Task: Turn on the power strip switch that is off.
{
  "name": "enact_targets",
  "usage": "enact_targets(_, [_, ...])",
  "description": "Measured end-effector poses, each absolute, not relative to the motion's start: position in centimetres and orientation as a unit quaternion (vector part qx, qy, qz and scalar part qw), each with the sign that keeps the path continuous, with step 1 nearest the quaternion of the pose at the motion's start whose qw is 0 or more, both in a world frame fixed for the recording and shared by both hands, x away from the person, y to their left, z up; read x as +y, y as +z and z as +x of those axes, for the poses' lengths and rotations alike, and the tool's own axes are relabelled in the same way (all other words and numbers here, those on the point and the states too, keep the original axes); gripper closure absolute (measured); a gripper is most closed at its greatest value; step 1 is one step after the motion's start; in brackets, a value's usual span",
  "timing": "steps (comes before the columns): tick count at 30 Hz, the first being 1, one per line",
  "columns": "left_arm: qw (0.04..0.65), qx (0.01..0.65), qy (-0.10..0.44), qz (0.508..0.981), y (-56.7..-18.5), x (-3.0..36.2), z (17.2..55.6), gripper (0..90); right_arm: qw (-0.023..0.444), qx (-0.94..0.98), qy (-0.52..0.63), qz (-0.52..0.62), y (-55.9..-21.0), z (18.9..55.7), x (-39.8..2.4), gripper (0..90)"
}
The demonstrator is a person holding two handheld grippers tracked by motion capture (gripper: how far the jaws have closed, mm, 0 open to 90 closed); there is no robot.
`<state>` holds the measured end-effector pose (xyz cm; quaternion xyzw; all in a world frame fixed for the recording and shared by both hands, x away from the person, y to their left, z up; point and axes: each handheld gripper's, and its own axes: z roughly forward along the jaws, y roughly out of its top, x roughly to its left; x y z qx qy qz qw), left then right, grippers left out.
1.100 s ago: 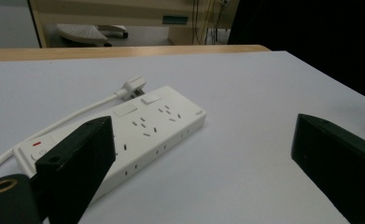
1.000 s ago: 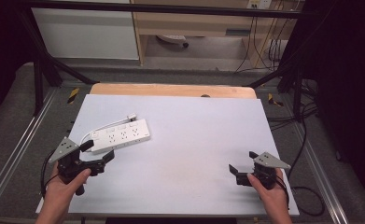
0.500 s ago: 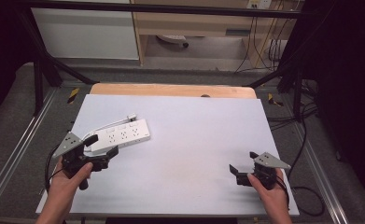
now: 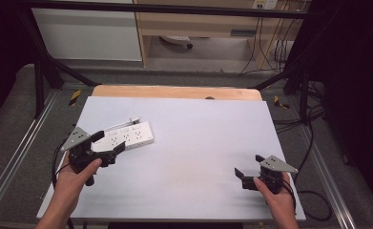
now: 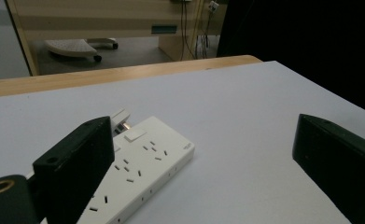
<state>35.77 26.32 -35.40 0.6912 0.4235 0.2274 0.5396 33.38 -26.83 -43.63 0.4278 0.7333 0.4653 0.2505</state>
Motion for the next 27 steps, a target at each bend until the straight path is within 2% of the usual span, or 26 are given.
enact_targets(27, [0.537,0.434,0.244,0.681,-35.2,25.5,40.4,6.3,0.241,0.733,0.466,0.433,-43.7,33.4,-26.8,3.0])
